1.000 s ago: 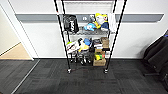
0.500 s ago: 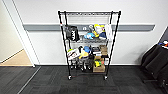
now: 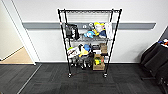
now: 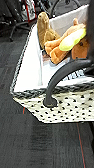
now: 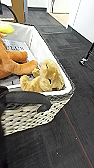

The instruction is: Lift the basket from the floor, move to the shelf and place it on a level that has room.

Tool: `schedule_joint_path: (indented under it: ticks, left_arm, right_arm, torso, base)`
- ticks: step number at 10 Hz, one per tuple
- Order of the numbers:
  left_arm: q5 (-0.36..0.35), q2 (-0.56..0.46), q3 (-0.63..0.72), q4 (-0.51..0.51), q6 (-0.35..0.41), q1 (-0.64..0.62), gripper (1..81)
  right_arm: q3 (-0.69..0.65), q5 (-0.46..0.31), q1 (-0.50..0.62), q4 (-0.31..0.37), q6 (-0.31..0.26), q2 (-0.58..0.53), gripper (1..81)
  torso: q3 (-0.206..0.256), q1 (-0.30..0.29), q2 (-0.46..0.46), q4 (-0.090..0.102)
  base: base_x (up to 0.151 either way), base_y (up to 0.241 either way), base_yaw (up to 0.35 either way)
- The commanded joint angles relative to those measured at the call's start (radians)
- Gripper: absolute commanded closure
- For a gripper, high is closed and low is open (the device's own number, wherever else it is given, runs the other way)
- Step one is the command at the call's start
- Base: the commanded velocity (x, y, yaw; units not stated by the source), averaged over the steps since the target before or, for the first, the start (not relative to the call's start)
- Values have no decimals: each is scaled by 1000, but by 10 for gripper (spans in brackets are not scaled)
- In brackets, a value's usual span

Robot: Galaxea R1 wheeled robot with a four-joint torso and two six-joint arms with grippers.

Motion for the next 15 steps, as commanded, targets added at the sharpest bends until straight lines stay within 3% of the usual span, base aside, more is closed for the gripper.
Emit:
schedule_joint_path:
  ticks: [1, 3, 7, 8, 9, 10, 11, 12, 14, 15]
  left_arm:
    - [54, -35, 77, -21, -2, -130, 811]
    - [54, -38, 77, -23, -1, -130, 811]
    - [54, -41, 72, -21, -1, -126, 811]
    - [56, -43, 72, -21, -1, -121, 811]
    - [56, -44, 72, -21, -1, -118, 811]
    - [56, -47, 72, -21, 1, -116, 811]
    - [57, -49, 72, -21, 1, -115, 811]
    - [59, -50, 72, -21, 1, -112, 811]
    - [59, -52, 72, -21, 1, -110, 811]
    - [56, -53, 72, -21, 1, -109, 811]
  right_arm:
    - [67, -24, 117, 18, 7, -33, 811]
    - [73, -24, 122, 21, 7, -28, 811]
    - [67, -24, 116, 19, 5, -20, 811]
    - [65, -24, 115, 18, 5, -17, 811]
    - [60, -24, 112, 18, 5, -14, 811]
    - [59, -26, 112, 18, 5, -11, 811]
    - [59, -26, 112, 18, 5, -13, 811]
    - [59, -26, 112, 18, 5, -14, 811]
    - [59, -27, 112, 13, 5, -14, 811]
    - [57, -27, 114, 12, 5, -14, 811]
  torso:
    - [0, -61, 95, 0]
    - [78, -104, 162, 0]
    - [163, -191, 295, 0]
    - [113, -212, 328, 0]
    - [134, -235, 361, -25]
    - [141, -250, 382, -89]
    - [148, -267, 409, -104]
    - [150, -282, 433, -28]
    - [150, -315, 486, -82]
    - [214, -328, 507, -96]
  base:
    - [0, 0, 0]
    - [0, 0, 0]
    - [0, 0, 0]
    - [0, 0, 0]
    - [0, 0, 0]
    - [0, 0, 0]
    - [0, 0, 0]
    - [0, 0, 0]
    - [0, 0, 0]
    - [0, 0, 0]
